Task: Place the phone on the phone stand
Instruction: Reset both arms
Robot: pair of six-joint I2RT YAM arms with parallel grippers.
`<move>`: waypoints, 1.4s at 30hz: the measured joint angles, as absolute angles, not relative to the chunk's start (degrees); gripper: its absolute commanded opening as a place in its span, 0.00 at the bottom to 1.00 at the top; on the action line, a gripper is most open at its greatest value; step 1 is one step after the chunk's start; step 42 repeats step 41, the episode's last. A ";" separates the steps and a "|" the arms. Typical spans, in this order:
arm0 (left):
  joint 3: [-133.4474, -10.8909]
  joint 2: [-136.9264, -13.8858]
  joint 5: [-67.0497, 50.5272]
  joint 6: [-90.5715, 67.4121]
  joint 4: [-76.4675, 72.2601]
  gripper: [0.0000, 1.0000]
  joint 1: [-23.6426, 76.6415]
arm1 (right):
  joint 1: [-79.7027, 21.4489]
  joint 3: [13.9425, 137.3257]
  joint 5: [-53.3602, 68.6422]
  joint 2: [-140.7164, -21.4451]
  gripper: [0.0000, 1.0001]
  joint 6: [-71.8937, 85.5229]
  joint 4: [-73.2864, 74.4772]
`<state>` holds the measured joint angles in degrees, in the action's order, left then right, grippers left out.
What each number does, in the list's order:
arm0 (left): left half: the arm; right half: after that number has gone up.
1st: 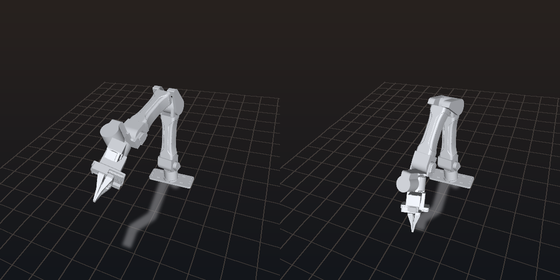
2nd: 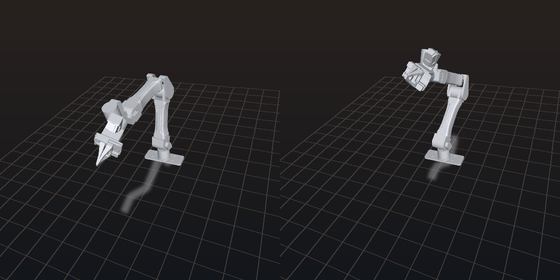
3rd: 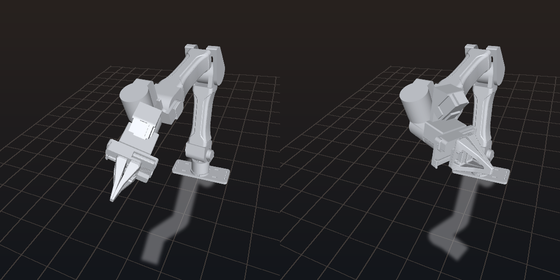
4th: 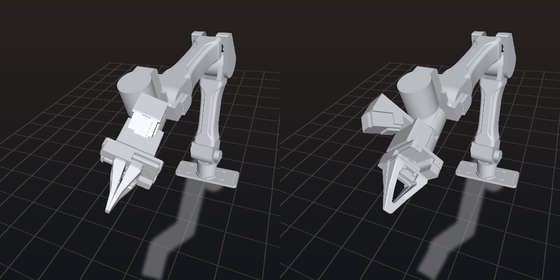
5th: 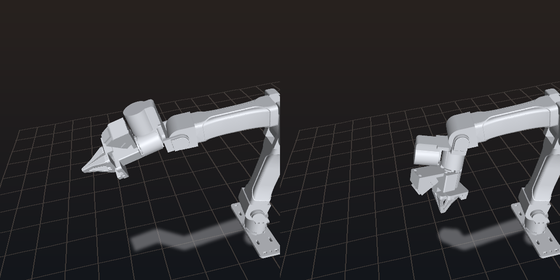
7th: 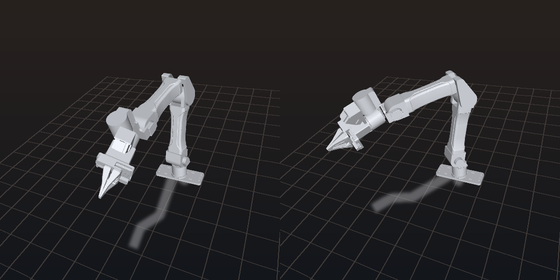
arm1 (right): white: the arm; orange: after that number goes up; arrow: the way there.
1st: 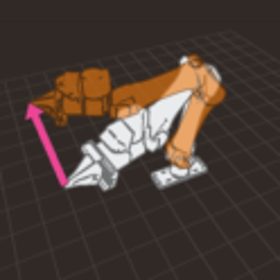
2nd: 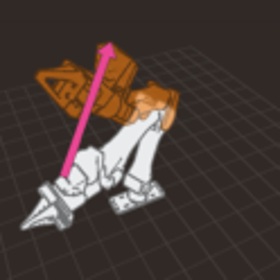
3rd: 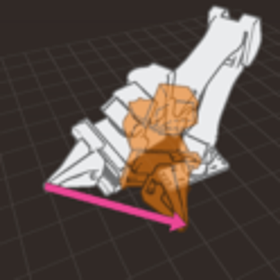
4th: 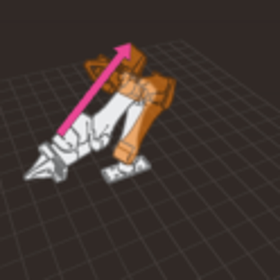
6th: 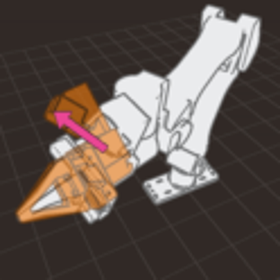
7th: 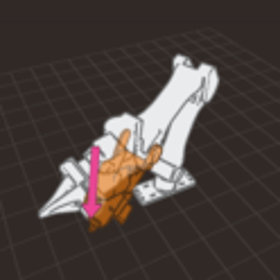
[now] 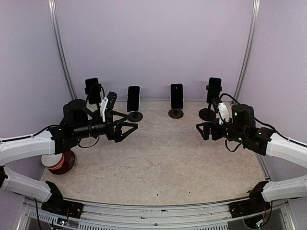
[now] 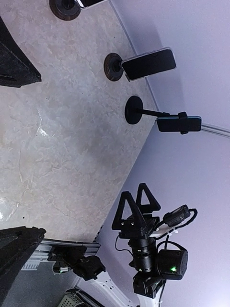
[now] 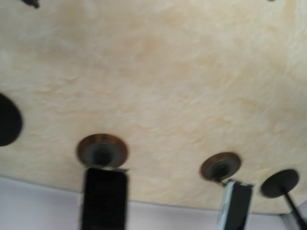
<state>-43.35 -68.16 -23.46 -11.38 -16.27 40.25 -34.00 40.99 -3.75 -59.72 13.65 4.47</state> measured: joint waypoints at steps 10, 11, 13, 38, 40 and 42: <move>-32.01 -63.13 -19.70 -6.11 -24.80 0.99 39.68 | -45.74 34.61 -8.99 -68.36 1.00 14.04 -12.69; -31.40 -63.44 -19.49 -5.74 -25.30 0.99 39.51 | -46.28 34.57 -9.19 -70.13 1.00 13.96 -14.63; -30.52 -64.25 -19.38 -5.06 -25.96 0.99 39.11 | -47.00 34.39 -9.21 -72.99 1.00 13.50 -18.28; -20.32 -63.57 -22.35 -4.19 -34.37 0.99 40.58 | -47.48 18.26 -8.05 -61.69 1.00 8.43 -29.41; -20.25 -63.55 -22.26 -4.16 -34.33 0.99 41.34 | -47.48 17.87 -8.21 -59.92 1.00 8.40 -29.41; -20.21 -63.46 -22.24 -4.16 -34.30 0.99 41.71 | -47.48 17.78 -8.21 -59.33 1.00 8.40 -29.36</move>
